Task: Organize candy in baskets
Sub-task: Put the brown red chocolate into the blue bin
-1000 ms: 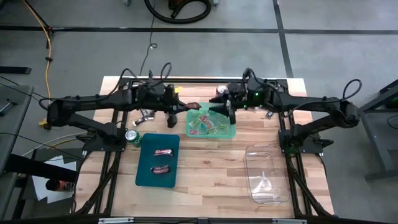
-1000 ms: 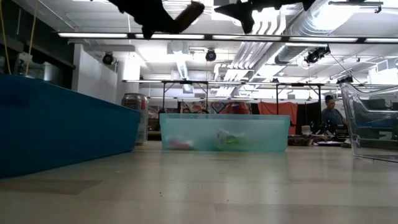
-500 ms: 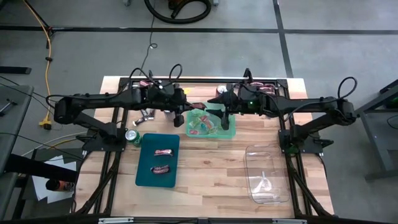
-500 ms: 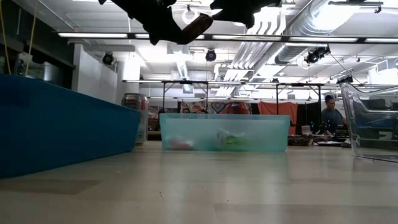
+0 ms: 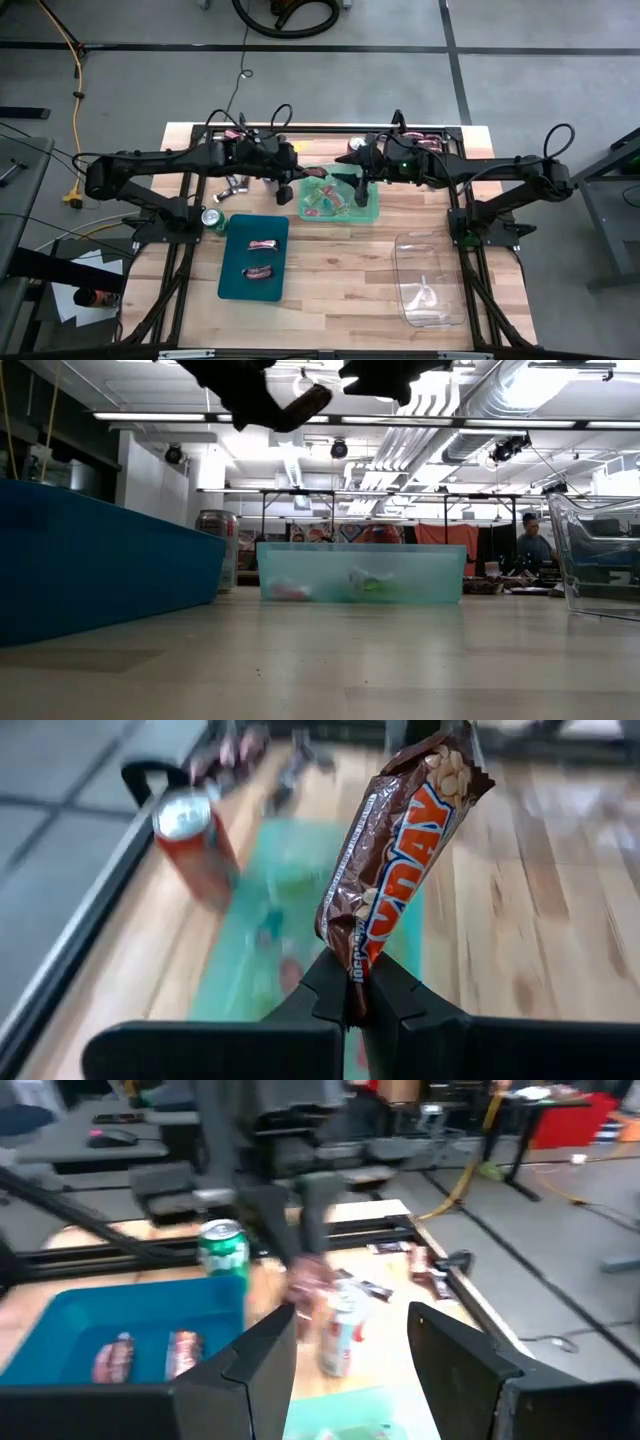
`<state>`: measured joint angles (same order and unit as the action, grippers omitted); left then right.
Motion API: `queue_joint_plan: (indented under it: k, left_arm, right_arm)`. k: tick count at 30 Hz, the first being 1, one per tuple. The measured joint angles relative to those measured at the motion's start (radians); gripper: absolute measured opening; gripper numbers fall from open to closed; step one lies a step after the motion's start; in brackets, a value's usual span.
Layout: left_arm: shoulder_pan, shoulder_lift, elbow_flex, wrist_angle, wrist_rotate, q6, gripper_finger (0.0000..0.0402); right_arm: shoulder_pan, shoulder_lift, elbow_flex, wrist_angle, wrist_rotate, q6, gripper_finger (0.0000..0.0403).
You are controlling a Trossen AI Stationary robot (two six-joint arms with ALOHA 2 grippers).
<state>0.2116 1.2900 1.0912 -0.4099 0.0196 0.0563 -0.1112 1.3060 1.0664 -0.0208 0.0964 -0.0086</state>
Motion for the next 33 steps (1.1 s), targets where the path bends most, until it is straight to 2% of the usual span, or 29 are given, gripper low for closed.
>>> queue_joint_plan:
  k: [6, 9, 12, 18, 22, 26, 33]
  left_arm:
    - [-0.065, -0.097, 0.045, -0.385, 0.000, -0.096, 0.0000]
    - [-0.148, -0.128, 0.045, -0.562, 0.002, -0.234, 0.0000]
    - [-0.277, -0.134, 0.036, -0.664, -0.006, -0.384, 0.0000]
    - [-0.545, -0.125, -0.086, -0.595, -0.051, -0.692, 0.0000]
    - [-0.659, -0.106, -0.201, -0.429, -0.085, -0.837, 0.0000]
    - [-0.694, -0.061, -0.283, -0.301, -0.151, -0.850, 0.0000]
    - [-0.690, 0.057, -0.343, -0.312, -0.155, -0.826, 0.0000]
  right_arm:
    - [-0.025, -0.028, 0.000, -0.050, 0.081, -0.055, 0.0186]
    - [-0.050, -0.045, 0.000, -0.073, 0.098, -0.060, 0.0186]
    - [-0.081, -0.055, 0.000, -0.095, 0.103, -0.039, 0.0186]
    - [-0.132, -0.053, -0.001, -0.150, 0.102, 0.008, 0.0186]
    - [-0.149, -0.053, -0.001, -0.191, 0.102, 0.009, 0.0186]
    - [-0.153, -0.053, -0.001, -0.200, 0.097, 0.009, 0.0186]
    - [-0.152, -0.053, -0.001, -0.201, 0.097, 0.012, 0.0186]
